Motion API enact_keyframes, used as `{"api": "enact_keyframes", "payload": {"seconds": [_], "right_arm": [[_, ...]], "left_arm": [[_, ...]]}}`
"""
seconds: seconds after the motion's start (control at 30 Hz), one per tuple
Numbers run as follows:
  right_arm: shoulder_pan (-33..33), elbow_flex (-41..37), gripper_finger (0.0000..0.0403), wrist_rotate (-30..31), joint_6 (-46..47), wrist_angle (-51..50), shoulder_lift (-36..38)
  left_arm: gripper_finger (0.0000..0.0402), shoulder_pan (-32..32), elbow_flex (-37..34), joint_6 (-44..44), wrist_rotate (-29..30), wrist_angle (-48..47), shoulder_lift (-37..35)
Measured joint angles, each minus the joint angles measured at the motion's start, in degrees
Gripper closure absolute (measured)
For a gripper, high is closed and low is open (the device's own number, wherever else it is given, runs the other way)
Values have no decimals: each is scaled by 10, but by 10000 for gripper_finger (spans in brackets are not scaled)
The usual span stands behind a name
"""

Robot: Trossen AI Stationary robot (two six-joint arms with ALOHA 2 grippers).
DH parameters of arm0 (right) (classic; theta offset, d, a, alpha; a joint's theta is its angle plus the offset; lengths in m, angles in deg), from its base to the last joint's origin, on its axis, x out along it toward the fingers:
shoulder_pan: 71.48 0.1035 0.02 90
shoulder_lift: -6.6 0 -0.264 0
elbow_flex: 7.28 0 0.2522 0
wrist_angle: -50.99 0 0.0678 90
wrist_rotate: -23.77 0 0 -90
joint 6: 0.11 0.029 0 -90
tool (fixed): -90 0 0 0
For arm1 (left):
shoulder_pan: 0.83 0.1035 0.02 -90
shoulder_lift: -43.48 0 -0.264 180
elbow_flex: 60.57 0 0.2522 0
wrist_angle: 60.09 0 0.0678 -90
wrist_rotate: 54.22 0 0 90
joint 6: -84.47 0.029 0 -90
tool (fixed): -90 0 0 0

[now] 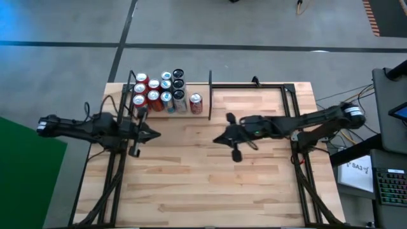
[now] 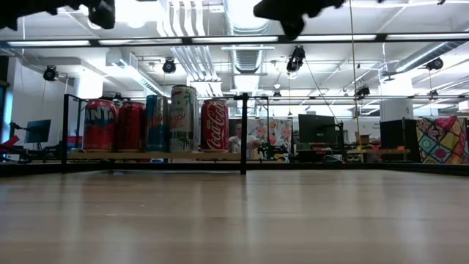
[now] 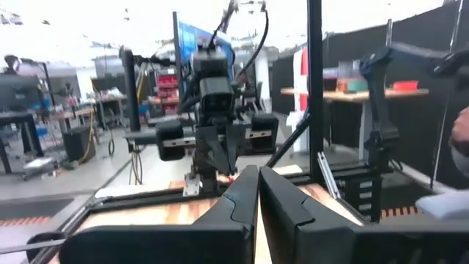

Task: Place canned beverage on shelf
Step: Return to Home Position

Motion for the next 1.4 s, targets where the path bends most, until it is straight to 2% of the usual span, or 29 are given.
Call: {"api": "enact_keyframes", "payload": {"seconds": [0.27, 0.5, 0.73, 1.0, 1.17, 1.33, 1.4], "right_arm": [[0, -136, 394, 0, 18, 51, 139], [-1, -224, 394, 0, 27, 98, 238], [-2, -294, 394, 13, 36, 98, 327], [-3, -366, 394, 23, 38, 99, 425], [-3, -421, 394, 45, 42, 104, 489], [-3, -475, 394, 45, 32, 103, 565], [-3, -494, 394, 45, 19, 103, 601]], "left_arm": [[402, 0, -78, -2, 22, 10, -153], [402, 1, -119, -13, 42, -35, -270], [402, 2, -127, -17, 73, -53, -263], [402, 2, -133, -17, 75, -71, -272], [402, 2, -158, -28, 75, -65, -272], [402, 2, -219, -45, 75, 6, -272], [402, 2, -224, -57, 86, -4, -271]]}}
